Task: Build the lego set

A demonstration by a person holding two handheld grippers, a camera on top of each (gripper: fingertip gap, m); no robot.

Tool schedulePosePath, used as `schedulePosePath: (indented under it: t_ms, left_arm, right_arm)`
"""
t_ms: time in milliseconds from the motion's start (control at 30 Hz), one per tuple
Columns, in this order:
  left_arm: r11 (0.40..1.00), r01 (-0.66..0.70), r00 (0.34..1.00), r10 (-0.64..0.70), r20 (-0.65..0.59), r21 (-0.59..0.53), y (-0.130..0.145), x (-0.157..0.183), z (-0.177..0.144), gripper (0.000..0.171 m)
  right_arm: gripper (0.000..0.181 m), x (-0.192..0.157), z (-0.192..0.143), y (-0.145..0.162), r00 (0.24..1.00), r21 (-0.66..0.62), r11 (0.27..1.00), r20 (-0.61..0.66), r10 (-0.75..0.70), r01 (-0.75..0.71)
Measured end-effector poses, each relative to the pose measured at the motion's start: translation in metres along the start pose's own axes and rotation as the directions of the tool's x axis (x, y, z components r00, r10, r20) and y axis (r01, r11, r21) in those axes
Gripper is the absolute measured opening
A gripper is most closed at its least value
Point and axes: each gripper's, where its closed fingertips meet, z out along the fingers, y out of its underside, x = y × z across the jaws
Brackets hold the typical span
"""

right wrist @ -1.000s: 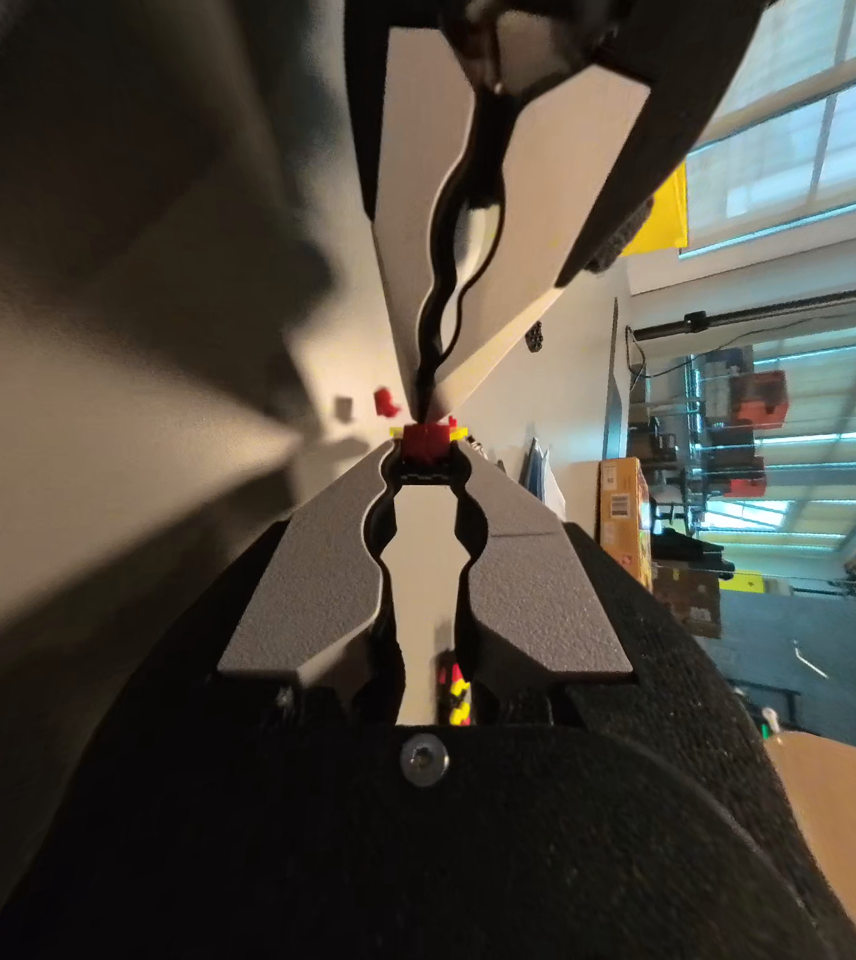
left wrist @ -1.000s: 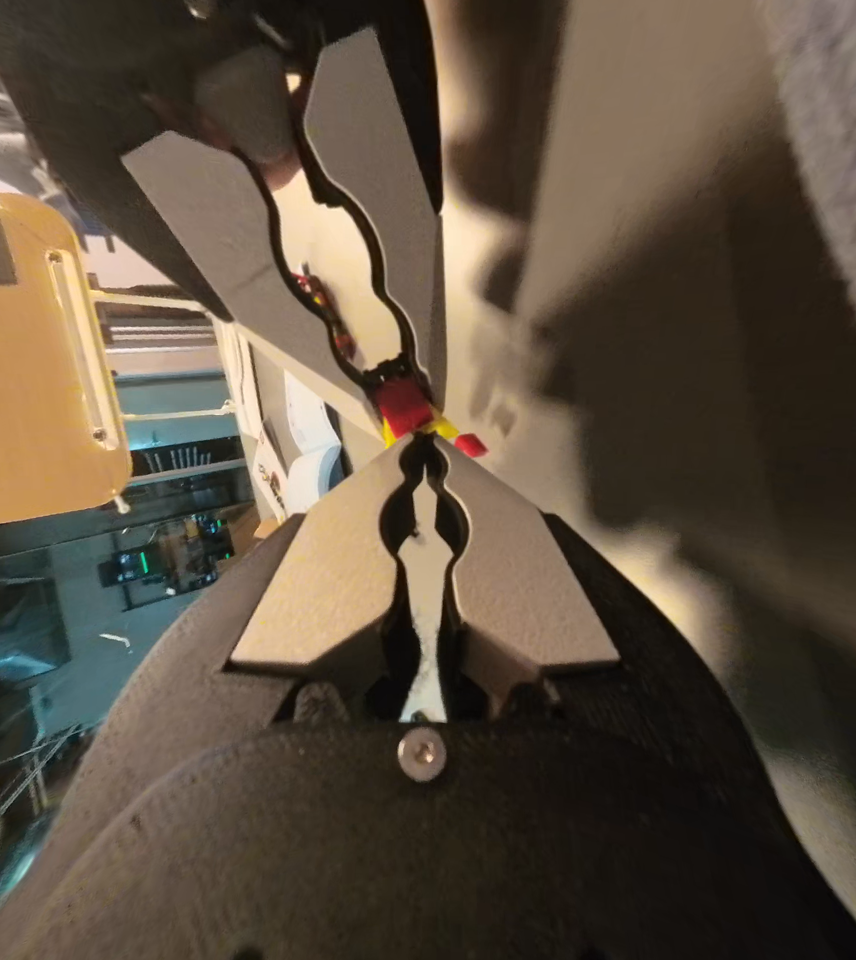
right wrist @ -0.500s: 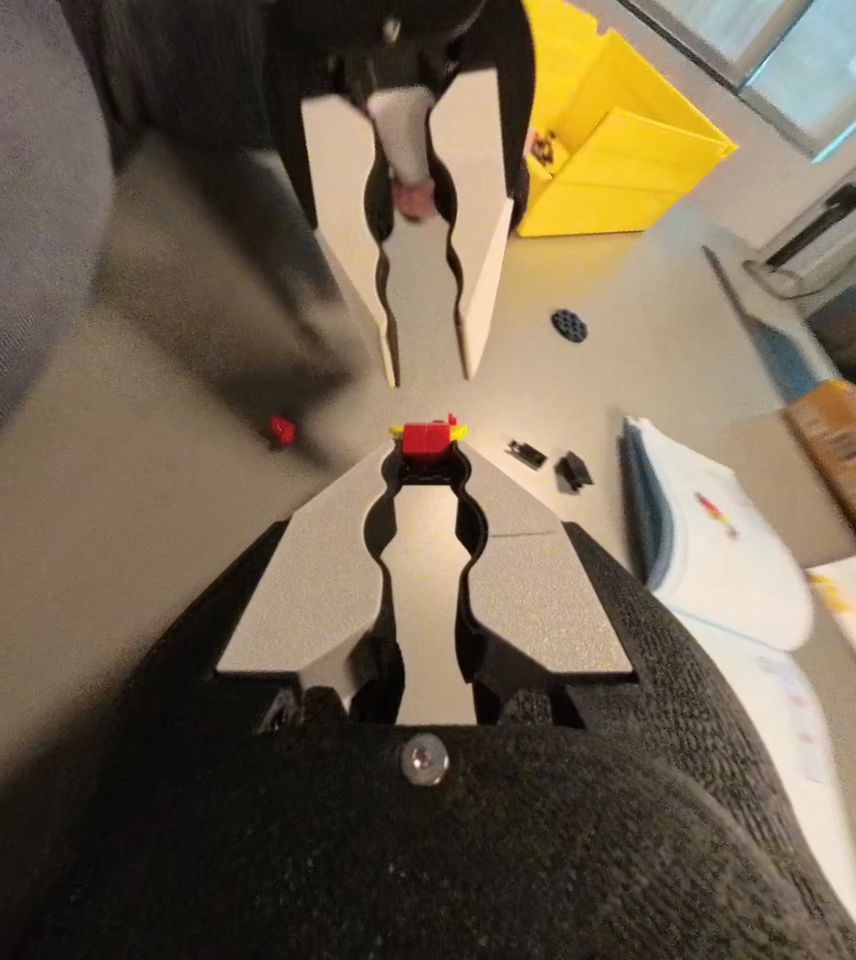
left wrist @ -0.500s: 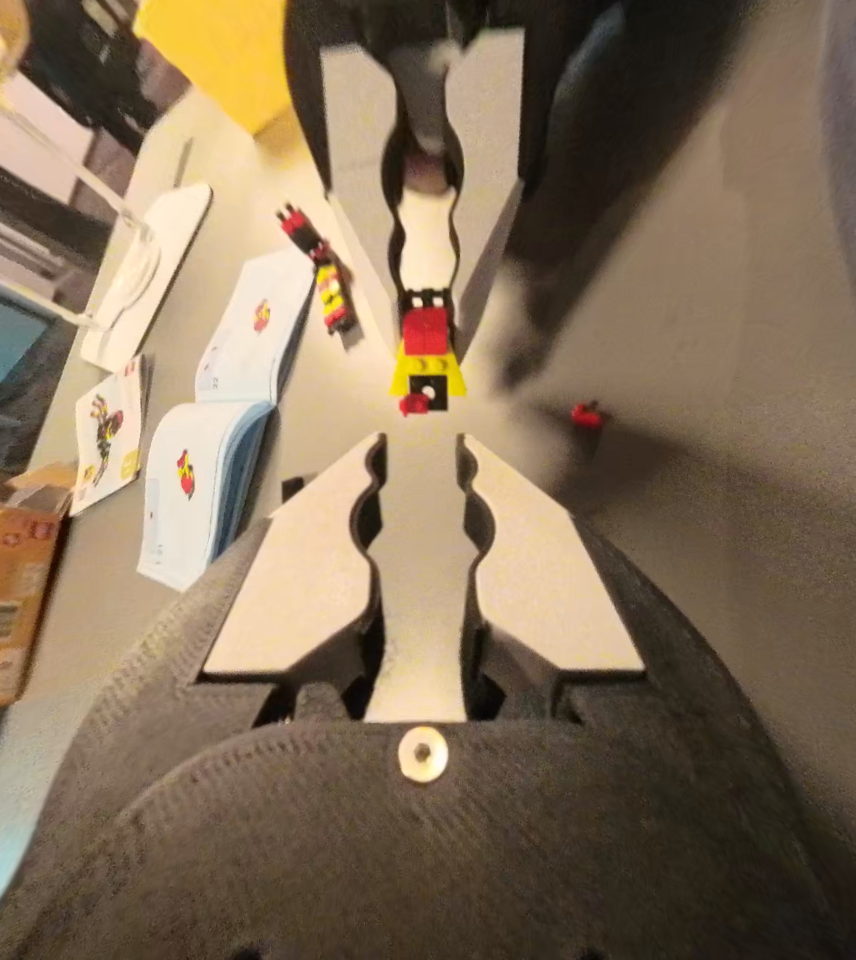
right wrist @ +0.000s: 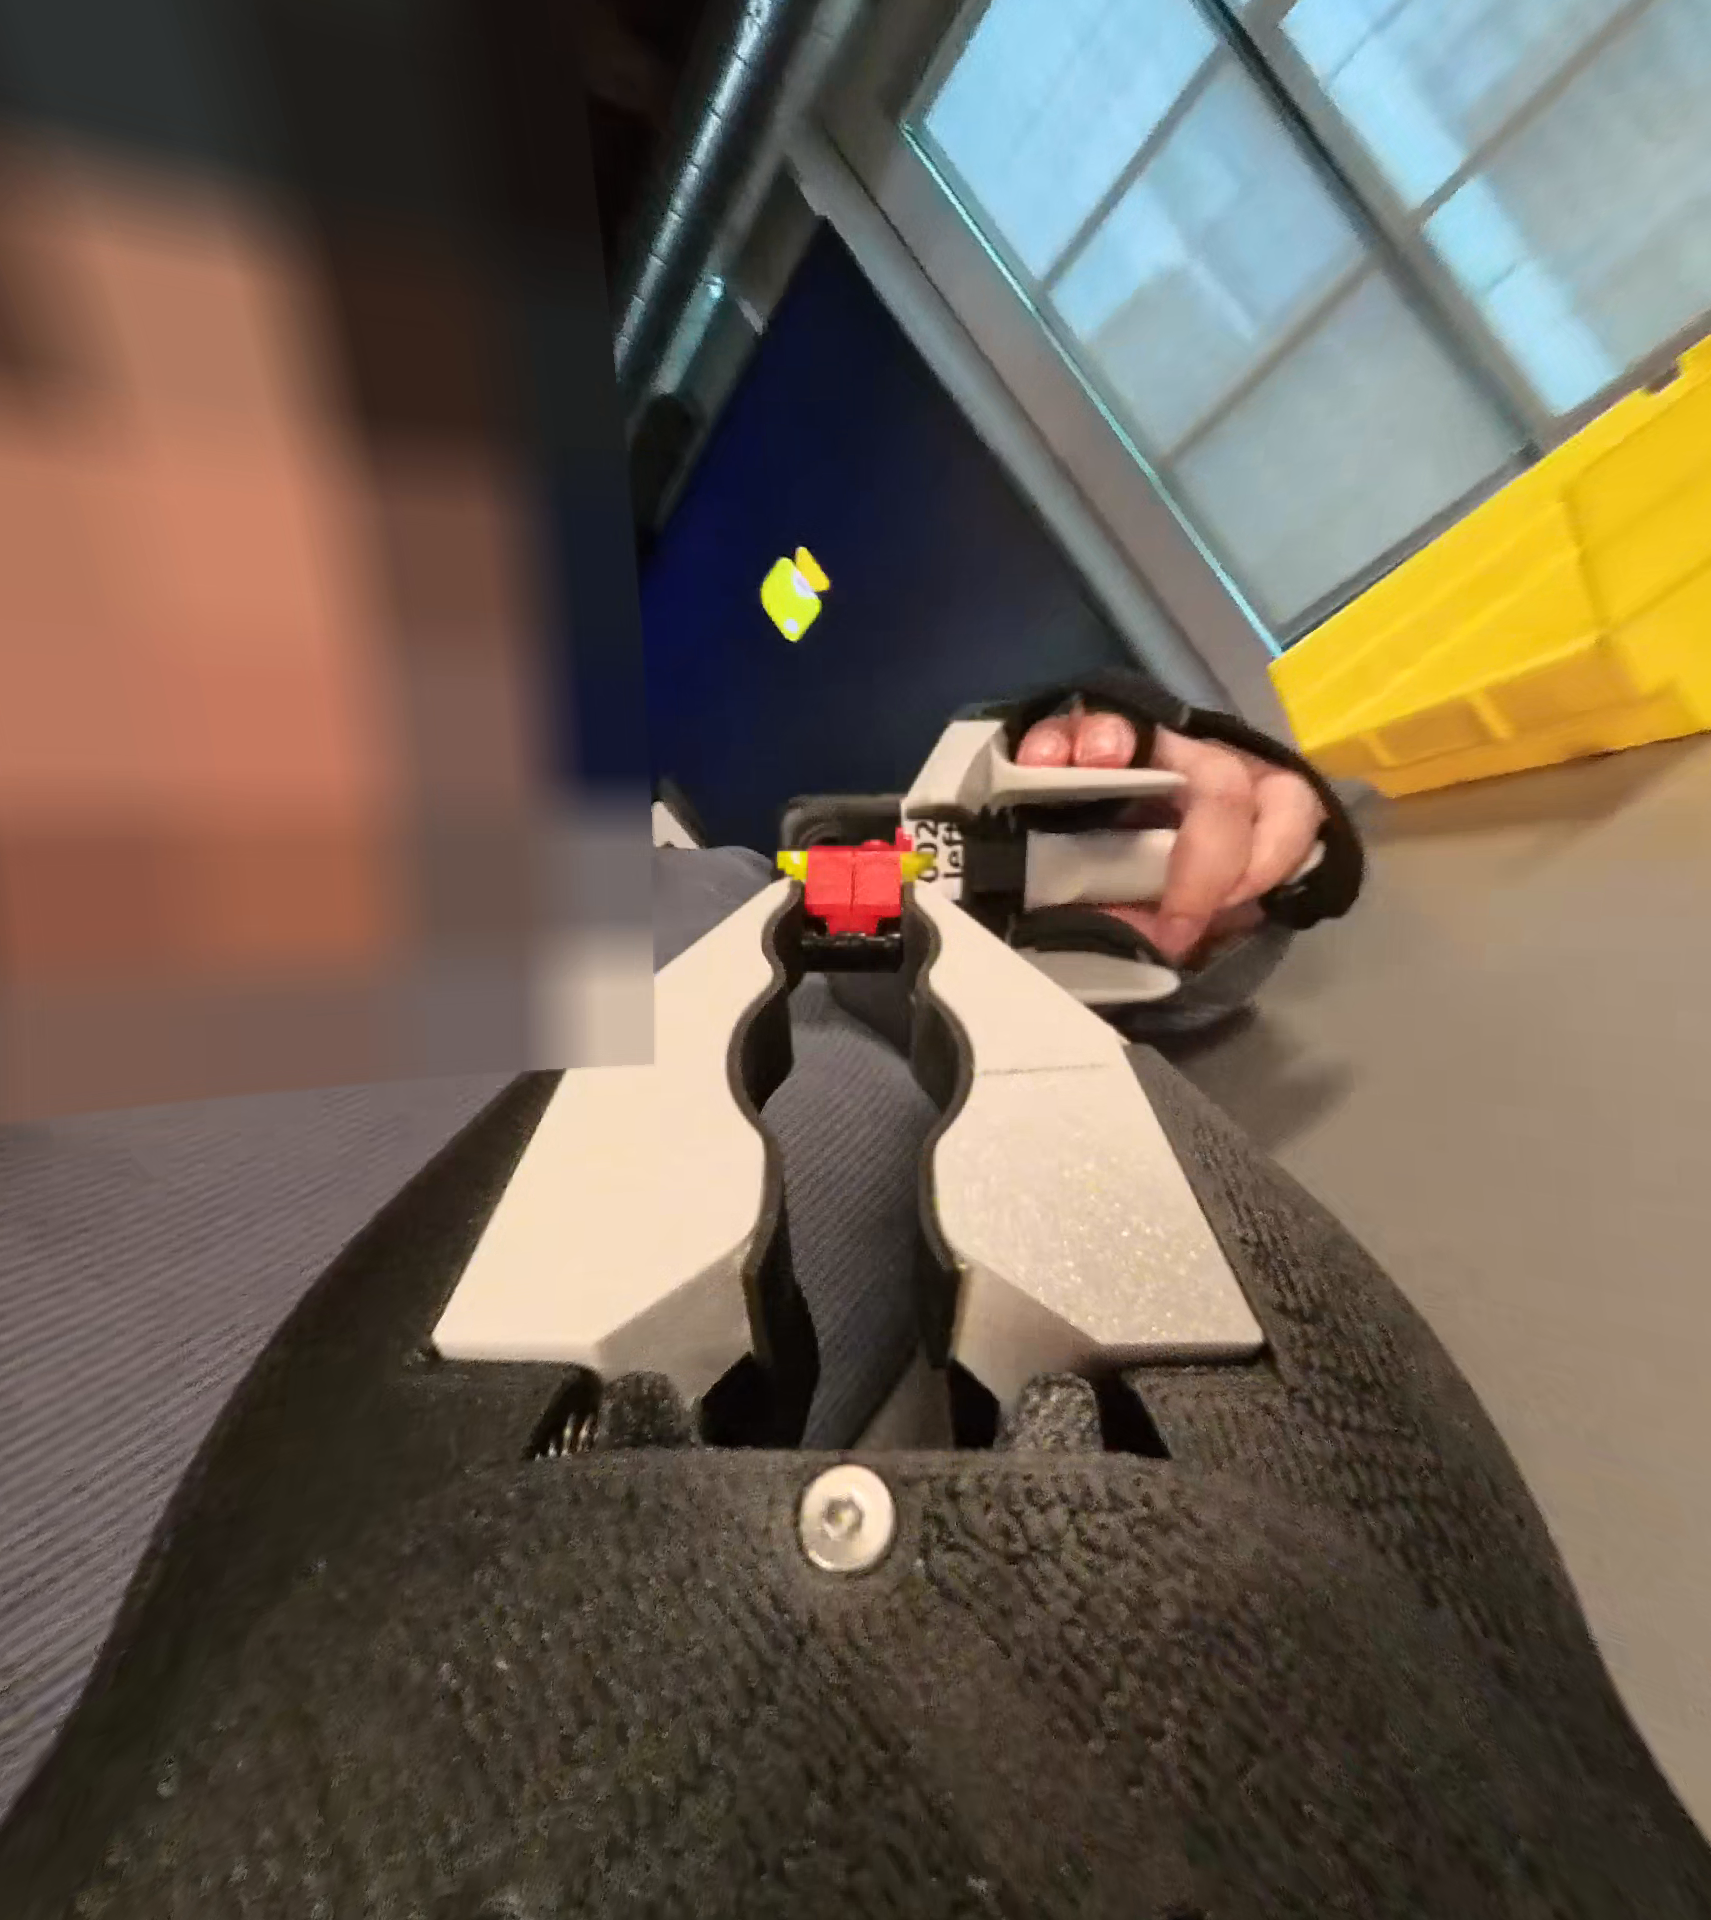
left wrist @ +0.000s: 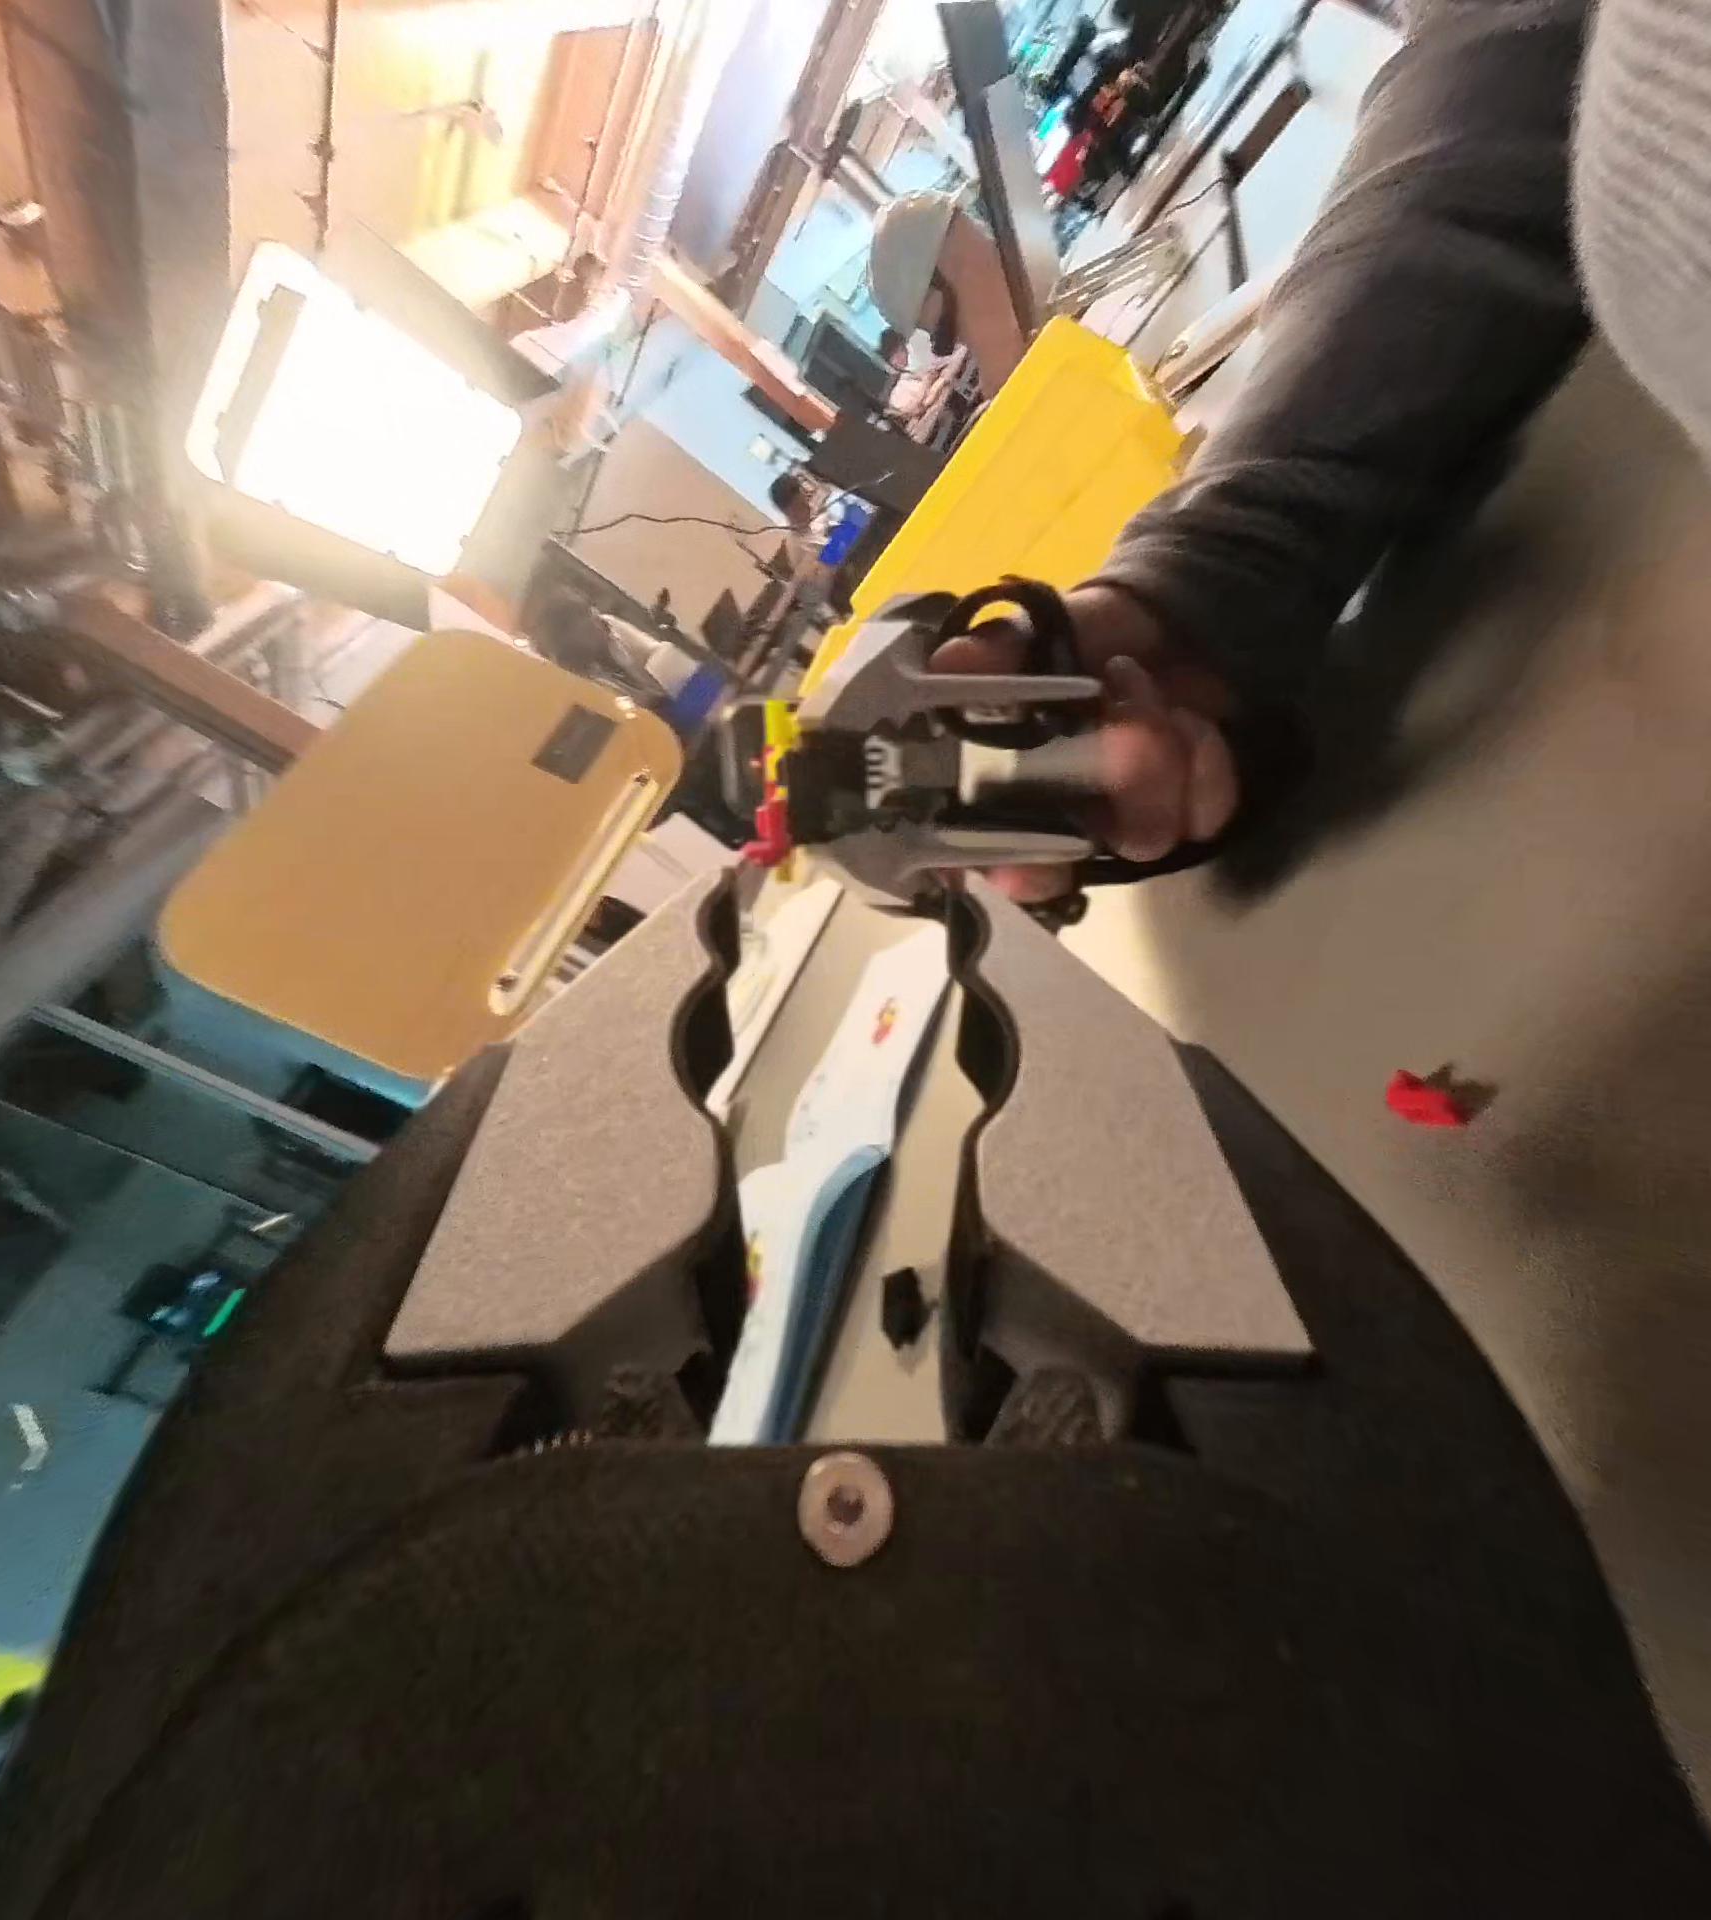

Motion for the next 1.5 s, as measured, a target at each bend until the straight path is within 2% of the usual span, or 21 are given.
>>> schedulePosePath:
  t_ms: [200, 333, 400, 467, 533, 567, 633, 700, 767, 833, 900, 967, 1033, 1133, 1267, 1367, 1433, 1500]
  left_arm:
    - [0.998, -0.02, 1.0, 0.021, -0.018, 0.053, -0.009, -0.002, 0.001, 0.023]
    - [0.991, -0.101, 0.993, 0.106, -0.052, 0.085, -0.016, 0.003, -0.001, 0.017]
    - [0.996, -0.086, 0.995, 0.086, -0.048, 0.007, -0.005, -0.004, 0.0, 0.017]
    - [0.985, -0.137, 0.99, 0.134, -0.035, -0.101, 0.016, -0.006, 0.002, 0.01]
    - [0.948, -0.247, 0.968, 0.252, 0.0, -0.203, 0.037, -0.005, 0.001, 0.008]
    - [0.918, -0.302, 0.951, 0.311, -0.008, -0.257, 0.048, -0.004, 0.0, 0.008]
    - [0.869, -0.36, 0.929, 0.368, -0.042, -0.339, 0.067, 0.0, 0.0, 0.008]
    - [0.862, -0.349, 0.934, 0.351, -0.063, -0.368, 0.078, 0.003, -0.001, 0.008]
    - [0.859, -0.309, 0.949, 0.306, -0.076, -0.408, 0.089, 0.004, -0.002, 0.008]
    - [0.864, -0.269, 0.962, 0.26, -0.08, -0.426, 0.094, 0.005, -0.003, 0.008]
    - [0.864, -0.255, 0.967, 0.237, -0.094, -0.435, 0.097, 0.007, -0.004, 0.008]
    - [0.86, -0.27, 0.963, 0.246, -0.111, -0.434, 0.099, 0.011, -0.004, 0.008]
    - [0.85, -0.295, 0.955, 0.266, -0.128, -0.436, 0.1, 0.015, -0.005, 0.008]
    - [0.837, -0.332, 0.943, 0.298, -0.146, -0.434, 0.101, 0.018, -0.006, 0.009]
    - [0.821, -0.381, 0.923, 0.366, -0.121, -0.425, 0.1, 0.012, -0.008, 0.008]
    - [0.858, -0.337, 0.941, 0.321, -0.107, -0.387, 0.097, 0.012, -0.009, 0.005]
    - [0.905, -0.263, 0.965, 0.242, -0.105, -0.334, 0.091, 0.015, -0.009, 0.035]
    - [0.927, -0.25, 0.967, 0.226, -0.117, -0.279, 0.087, 0.019, -0.008, 0.056]
  right_arm:
    - [0.015, -0.004, 0.01, 0.011, 0.986, -0.066, 0.989, 0.092, 0.139, -0.133]
    - [0.015, -0.006, 0.014, 0.012, 0.978, -0.078, 0.984, 0.121, 0.168, -0.159]
    - [0.02, 0.005, 0.011, 0.003, 0.992, -0.02, 0.993, 0.035, 0.119, -0.118]
    - [0.031, 0.02, 0.004, -0.002, 0.993, -0.022, 1.0, -0.122, 0.011, -0.013]
    - [0.041, 0.038, -0.011, -0.003, 0.916, -0.121, 0.976, -0.343, -0.21, 0.179]
    - [0.043, 0.044, -0.019, -0.005, 0.838, -0.192, 0.941, -0.431, -0.335, 0.278]
    - [0.044, 0.048, -0.026, -0.011, 0.641, -0.345, 0.828, -0.524, -0.561, 0.442]
    - [0.044, 0.05, -0.027, -0.009, 0.388, -0.554, 0.631, -0.502, -0.773, 0.543]
    - [0.039, 0.056, -0.024, 0.002, 0.137, -0.769, 0.356, -0.338, -0.931, 0.531]
    - [0.036, 0.069, -0.024, 0.015, -0.059, -0.903, 0.083, -0.119, -0.991, 0.422]
    - [0.036, 0.082, -0.025, 0.021, -0.187, -0.95, -0.108, 0.055, -0.981, 0.291]
    - [0.035, 0.089, -0.025, 0.019, -0.291, -0.953, -0.237, 0.176, -0.94, 0.189]
    - [0.032, 0.092, -0.021, 0.023, -0.313, -0.937, -0.304, 0.241, -0.919, 0.171]
    - [0.011, 0.093, -0.024, 0.018, -0.352, -0.933, -0.332, 0.268, -0.897, 0.136]
    - [0.006, 0.093, -0.031, 0.017, -0.346, -0.938, -0.296, 0.222, -0.912, 0.179]
    - [0.004, 0.093, -0.036, 0.021, -0.338, -0.923, -0.31, 0.224, -0.914, 0.227]
    - [0.004, 0.091, -0.037, 0.024, -0.331, -0.907, -0.323, 0.228, -0.916, 0.27]
    - [0.004, 0.089, -0.032, 0.028, -0.3, -0.886, -0.316, 0.216, -0.929, 0.34]
